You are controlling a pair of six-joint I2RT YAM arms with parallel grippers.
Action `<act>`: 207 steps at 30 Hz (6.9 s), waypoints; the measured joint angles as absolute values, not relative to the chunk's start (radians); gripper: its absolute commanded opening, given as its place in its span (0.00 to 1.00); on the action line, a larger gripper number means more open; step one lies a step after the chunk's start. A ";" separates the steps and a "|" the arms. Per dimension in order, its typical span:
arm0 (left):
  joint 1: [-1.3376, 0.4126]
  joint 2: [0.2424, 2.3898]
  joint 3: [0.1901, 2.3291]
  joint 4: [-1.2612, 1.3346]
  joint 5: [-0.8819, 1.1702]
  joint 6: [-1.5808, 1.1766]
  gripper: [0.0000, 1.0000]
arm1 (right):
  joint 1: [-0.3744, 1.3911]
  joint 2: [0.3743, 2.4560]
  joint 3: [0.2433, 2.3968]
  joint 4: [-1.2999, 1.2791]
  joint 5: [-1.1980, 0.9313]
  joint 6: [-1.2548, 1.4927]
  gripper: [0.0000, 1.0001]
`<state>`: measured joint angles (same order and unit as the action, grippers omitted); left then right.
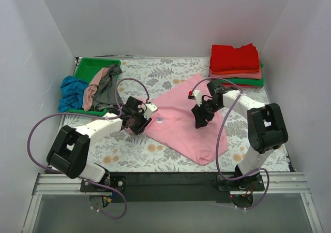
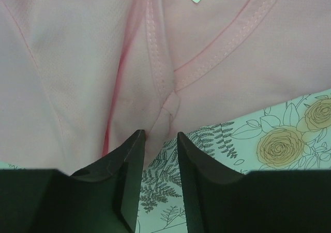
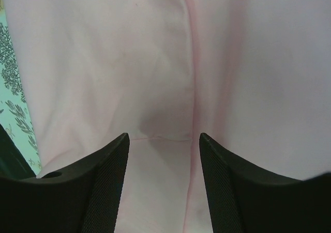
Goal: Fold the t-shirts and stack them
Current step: Flatten the tshirt out
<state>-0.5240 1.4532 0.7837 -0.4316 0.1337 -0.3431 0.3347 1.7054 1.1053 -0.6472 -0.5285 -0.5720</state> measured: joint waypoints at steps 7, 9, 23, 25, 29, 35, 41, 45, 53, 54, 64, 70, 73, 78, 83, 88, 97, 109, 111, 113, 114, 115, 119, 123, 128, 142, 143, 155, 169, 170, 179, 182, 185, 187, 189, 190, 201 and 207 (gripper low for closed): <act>-0.526 1.453 0.784 -0.416 0.131 -0.347 0.10 | 0.355 1.741 1.105 -0.653 -0.526 -0.564 0.24; -0.526 1.453 0.783 -0.413 0.131 -0.346 0.07 | 0.360 1.744 1.108 -0.662 -0.526 -0.570 0.15; -0.528 1.362 0.755 -0.382 0.120 -0.339 0.25 | 0.361 1.695 1.151 -0.727 -0.527 -0.581 0.01; -0.534 1.343 0.746 -0.373 0.118 -0.345 0.30 | 0.361 1.693 1.151 -0.731 -0.527 -0.580 0.01; -0.547 1.332 0.729 -0.361 0.115 -0.343 0.40 | 0.361 1.693 1.151 -0.733 -0.527 -0.581 0.01; -0.564 1.365 0.712 -0.348 0.079 -0.341 0.41 | 0.361 1.693 1.151 -0.734 -0.528 -0.580 0.01; -0.568 1.435 0.712 -0.309 -0.027 -0.342 0.17 | 0.361 1.693 1.151 -0.735 -0.535 -0.581 0.01; -0.568 1.435 0.707 -0.271 -0.072 -0.337 0.00 | 0.361 1.692 1.151 -0.736 -0.539 -0.581 0.01; -0.572 1.380 0.694 -0.260 -0.077 -0.350 0.00 | 0.361 1.602 1.171 -0.790 -0.527 -0.614 0.01; -0.574 1.342 0.694 -0.266 -0.074 -0.360 0.00 | 0.361 1.578 1.185 -0.806 -0.517 -0.628 0.01; -0.640 0.926 0.792 -0.296 0.117 -0.539 0.00 | 0.361 1.322 1.448 -0.934 -0.331 -0.804 0.01; -0.651 0.827 0.870 -0.292 0.297 -0.746 0.00 | 0.348 1.229 1.615 -0.971 -0.229 -0.867 0.01; -0.651 0.828 0.926 -0.276 0.381 -0.849 0.00 | 0.319 1.207 1.726 -0.980 -0.187 -0.873 0.01; -0.658 0.886 1.080 -0.218 0.553 -1.032 0.00 | 0.289 1.162 1.934 -0.940 -0.089 -0.884 0.01; -0.677 0.923 1.188 -0.134 0.701 -1.203 0.00 | 0.289 1.114 2.080 -0.834 0.004 -0.897 0.01; -0.684 0.915 1.251 -0.035 0.806 -1.350 0.00 | 0.289 1.117 2.178 -0.728 0.018 -0.893 0.01; -0.684 0.800 1.166 0.024 0.789 -1.443 0.00 | 0.312 1.365 2.255 -0.692 -0.206 -0.786 0.01; -0.685 0.423 0.585 -0.406 -0.023 -1.846 0.10 | 0.679 2.012 2.170 -0.497 -0.138 -0.759 0.52; -0.685 0.359 0.492 -0.563 -0.173 -1.894 0.59 | 0.708 2.180 2.260 -0.461 -0.080 -0.744 0.81; -0.685 0.313 0.449 -0.690 -0.285 -1.932 0.78 | 0.734 2.328 2.336 -0.435 -0.018 -0.733 0.85; -0.685 0.300 0.450 -0.749 -0.335 -1.946 0.82 | 0.743 2.376 2.342 -0.431 0.008 -0.730 0.88; -0.685 0.297 0.458 -0.786 -0.376 -1.958 0.82 | 0.751 2.403 2.333 -0.440 0.027 -0.727 0.89; -0.685 0.349 0.570 -0.882 -0.477 -1.979 0.82 | 0.767 2.360 2.213 -0.471 0.080 -0.730 0.94; -0.685 0.390 0.631 -0.810 -0.480 -1.944 0.80 | 0.743 2.150 2.042 -0.542 0.089 -0.747 0.97; -0.685 0.515 0.595 -0.548 -0.204 -1.688 0.77 | 0.625 1.766 1.742 -0.636 0.013 -0.783 0.98; -0.738 0.875 0.402 -0.119 0.588 -1.340 0.71 | 0.020 1.604 1.155 -0.800 -0.433 -0.653 0.69; -0.761 0.900 0.416 -0.107 0.590 -1.322 0.71 | 0.012 1.616 1.134 -0.796 -0.439 -0.641 0.69; -0.971 1.171 0.488 -0.015 0.491 -1.220 0.70 | -0.043 1.728 1.114 -0.717 -0.433 -0.601 0.52; -0.992 0.915 0.411 -0.033 0.371 -1.259 0.70 | -0.042 1.765 1.135 -0.724 -0.419 -0.594 0.01; -0.992 0.890 0.411 -0.049 0.354 -1.261 0.70 | -0.042 1.766 1.145 -0.728 -0.414 -0.594 0.01; -0.992 0.720 0.491 -0.202 0.202 -1.254 0.73 | -0.037 1.817 1.527 -0.620 -0.232 -0.538 0.58; -0.992 0.702 0.536 -0.246 0.128 -1.253 0.75 | -0.037 1.854 1.623 -0.583 -0.200 -0.524 0.62; -0.992 0.683 0.548 -0.284 0.056 -1.268 0.78 | -0.037 1.843 1.588 -0.570 -0.175 -0.528 0.63; -0.992 0.673 0.548 -0.317 0.000 -1.291 0.83 | -0.037 1.803 1.517 -0.579 -0.176 -0.545 0.64; -0.992 0.673 0.553 -0.361 -0.063 -1.330 0.84 | -0.037 1.733 1.425 -0.628 -0.217 -0.592 0.65; -0.992 0.680 0.559 -0.394 -0.104 -1.359 0.84 | -0.038 1.684 1.377 -0.666 -0.252 -0.627 0.65; -0.991 0.879 0.577 -0.624 -0.235 -1.746 0.74 | -0.012 1.294 0.873 -0.926 -0.430 -0.847 0.65; -0.991 0.951 0.542 -0.648 -0.199 -1.829 0.73 | -0.012 1.294 0.846 -0.941 -0.452 -0.854 0.64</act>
<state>-0.9913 0.9508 0.5419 -0.6483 -0.1986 -1.8286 -0.0124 1.2938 0.8459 -0.9405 -0.4522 -0.8536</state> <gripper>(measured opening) 0.738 0.646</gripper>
